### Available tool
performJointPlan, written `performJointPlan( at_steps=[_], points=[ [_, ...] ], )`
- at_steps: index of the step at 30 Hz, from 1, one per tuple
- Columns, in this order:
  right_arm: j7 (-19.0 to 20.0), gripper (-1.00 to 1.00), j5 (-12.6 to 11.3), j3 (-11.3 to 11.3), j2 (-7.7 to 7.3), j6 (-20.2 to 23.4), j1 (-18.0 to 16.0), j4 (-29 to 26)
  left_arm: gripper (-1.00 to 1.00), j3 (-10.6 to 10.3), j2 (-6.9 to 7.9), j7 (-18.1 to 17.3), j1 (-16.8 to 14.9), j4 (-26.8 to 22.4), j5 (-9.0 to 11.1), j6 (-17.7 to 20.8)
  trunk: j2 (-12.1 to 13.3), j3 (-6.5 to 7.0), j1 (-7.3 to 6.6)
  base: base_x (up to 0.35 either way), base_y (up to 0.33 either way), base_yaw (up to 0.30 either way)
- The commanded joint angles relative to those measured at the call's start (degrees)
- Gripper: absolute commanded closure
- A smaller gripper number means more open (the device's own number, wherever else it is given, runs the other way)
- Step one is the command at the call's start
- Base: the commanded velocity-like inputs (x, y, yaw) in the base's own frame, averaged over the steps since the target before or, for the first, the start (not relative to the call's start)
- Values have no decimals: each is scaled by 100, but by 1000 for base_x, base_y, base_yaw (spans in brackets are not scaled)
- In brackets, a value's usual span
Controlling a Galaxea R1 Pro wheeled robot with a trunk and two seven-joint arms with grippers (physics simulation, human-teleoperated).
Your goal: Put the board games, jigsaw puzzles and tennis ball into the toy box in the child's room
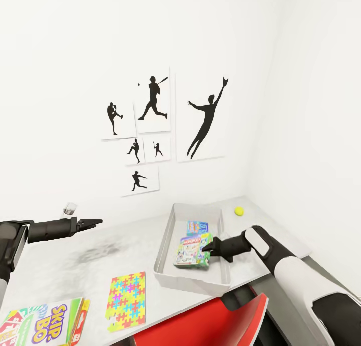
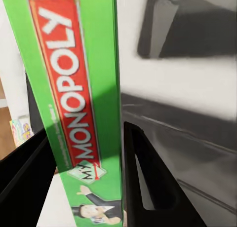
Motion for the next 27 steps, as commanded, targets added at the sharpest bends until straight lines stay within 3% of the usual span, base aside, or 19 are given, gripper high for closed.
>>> performJointPlan(
  at_steps=[1,9,27],
  points=[
    [59,100,38,41,-5,2,-34,13,-100,14,-3,-52,-7,-5,-60,59,-14,-14,4,0,0,0],
    [66,100,53,272,4,2,-215,529,-100,14,-4,-51,-7,-5,-60,58,-14,-14,4,0,0,0],
    [107,100,40,283,60,2,-287,498,-100,14,-4,-46,-7,-5,-60,58,-14,-14,4,0,0,0]
  ],
)
